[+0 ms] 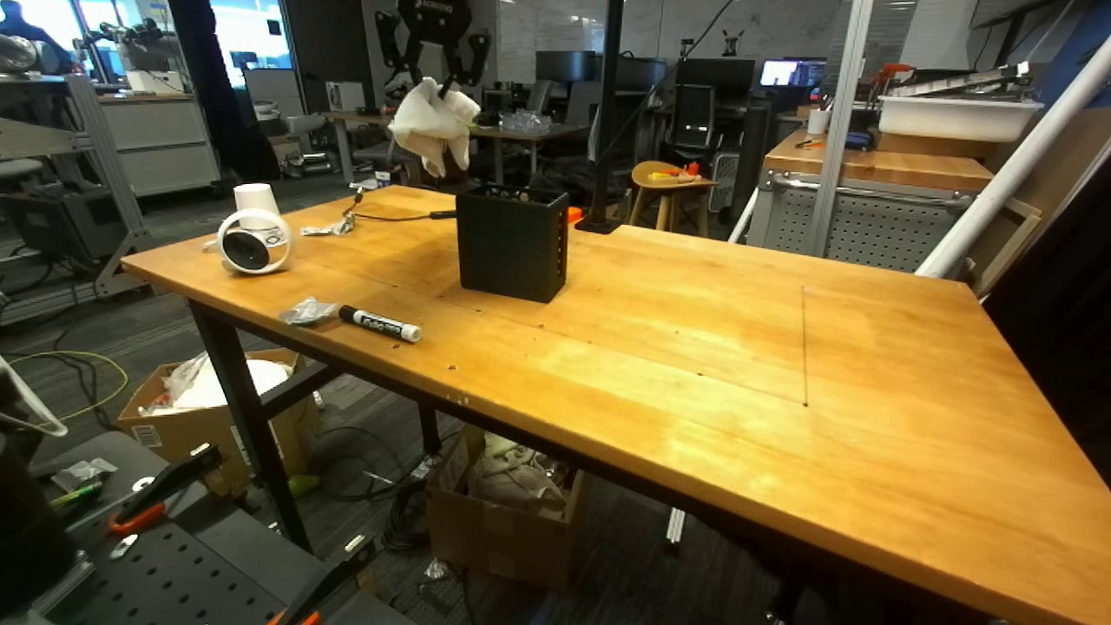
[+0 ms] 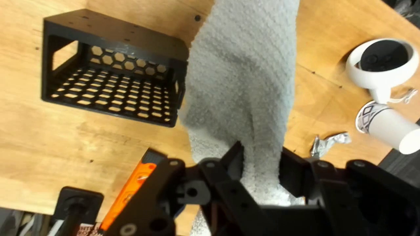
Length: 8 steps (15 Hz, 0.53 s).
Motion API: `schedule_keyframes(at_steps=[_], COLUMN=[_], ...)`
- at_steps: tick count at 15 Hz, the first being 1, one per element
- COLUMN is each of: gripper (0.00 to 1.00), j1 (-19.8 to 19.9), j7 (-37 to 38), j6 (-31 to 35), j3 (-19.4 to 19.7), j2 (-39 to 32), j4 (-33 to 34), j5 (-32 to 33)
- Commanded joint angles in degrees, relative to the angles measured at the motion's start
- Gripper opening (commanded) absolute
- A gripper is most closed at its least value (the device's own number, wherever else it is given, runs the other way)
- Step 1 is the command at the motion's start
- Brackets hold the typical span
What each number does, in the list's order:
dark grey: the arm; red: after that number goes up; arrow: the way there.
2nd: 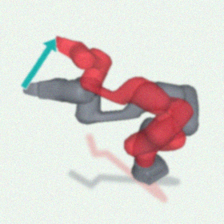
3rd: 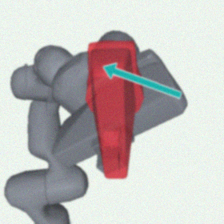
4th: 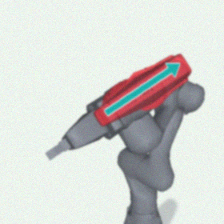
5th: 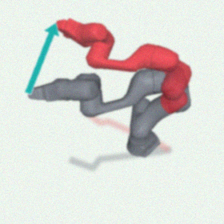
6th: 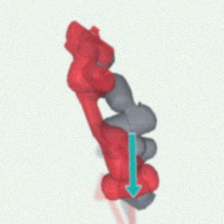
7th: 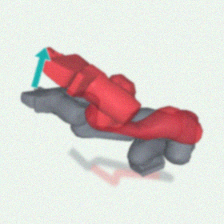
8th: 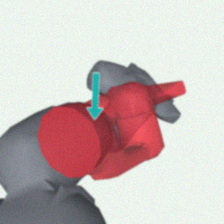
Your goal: Put the cloth in the black box
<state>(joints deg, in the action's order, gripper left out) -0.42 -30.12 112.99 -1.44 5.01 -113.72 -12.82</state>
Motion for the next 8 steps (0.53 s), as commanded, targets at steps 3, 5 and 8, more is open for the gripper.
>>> schedule_keyframes(at_steps=[3,5,8], gripper=[0.14,0.14,0.14], j1=[0.2,0.3,0.8], j7=[5.9,7.5,9.5], j6=[5.9,7.3,6.9], j3=[1.5,1.7,2.1], j2=[-4.0,-5.5,-7.3], j4=[4.0,3.9,3.2], j5=[5.2,8.1,12.3])
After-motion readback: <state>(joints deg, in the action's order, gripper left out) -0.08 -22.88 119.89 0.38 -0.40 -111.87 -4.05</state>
